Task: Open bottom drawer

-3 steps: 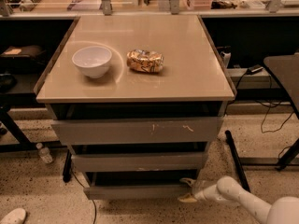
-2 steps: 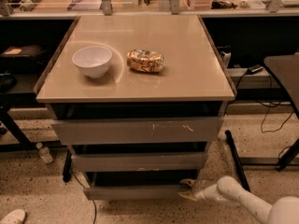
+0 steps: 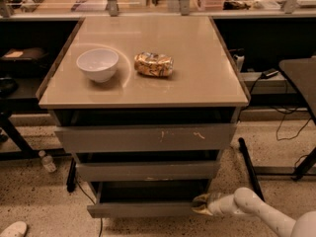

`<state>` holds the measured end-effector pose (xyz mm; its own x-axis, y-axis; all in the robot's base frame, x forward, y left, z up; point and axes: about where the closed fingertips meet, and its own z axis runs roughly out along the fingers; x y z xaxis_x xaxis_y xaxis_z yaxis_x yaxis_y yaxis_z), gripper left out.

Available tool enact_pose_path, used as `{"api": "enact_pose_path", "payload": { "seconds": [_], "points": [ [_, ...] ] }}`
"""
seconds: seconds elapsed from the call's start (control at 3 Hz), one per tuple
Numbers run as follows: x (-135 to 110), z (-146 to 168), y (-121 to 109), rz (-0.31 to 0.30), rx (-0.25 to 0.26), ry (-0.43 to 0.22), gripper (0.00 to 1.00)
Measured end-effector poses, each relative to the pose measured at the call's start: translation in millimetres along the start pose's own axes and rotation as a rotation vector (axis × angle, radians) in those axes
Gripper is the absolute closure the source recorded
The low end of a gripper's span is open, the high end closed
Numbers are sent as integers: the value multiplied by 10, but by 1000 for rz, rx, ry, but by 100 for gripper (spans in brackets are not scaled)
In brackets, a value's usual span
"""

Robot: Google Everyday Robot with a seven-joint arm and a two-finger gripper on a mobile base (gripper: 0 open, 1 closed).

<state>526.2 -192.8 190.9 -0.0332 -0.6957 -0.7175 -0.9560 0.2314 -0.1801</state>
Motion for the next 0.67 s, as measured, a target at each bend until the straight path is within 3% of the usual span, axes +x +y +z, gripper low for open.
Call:
{"api": "enact_pose_path", "payload": {
  "seconds": [0.33,0.67],
  "points": [
    [41,-96,230,17,-9,-9,100],
    [32,-96,236,17,-9,-9,100]
  ]
}}
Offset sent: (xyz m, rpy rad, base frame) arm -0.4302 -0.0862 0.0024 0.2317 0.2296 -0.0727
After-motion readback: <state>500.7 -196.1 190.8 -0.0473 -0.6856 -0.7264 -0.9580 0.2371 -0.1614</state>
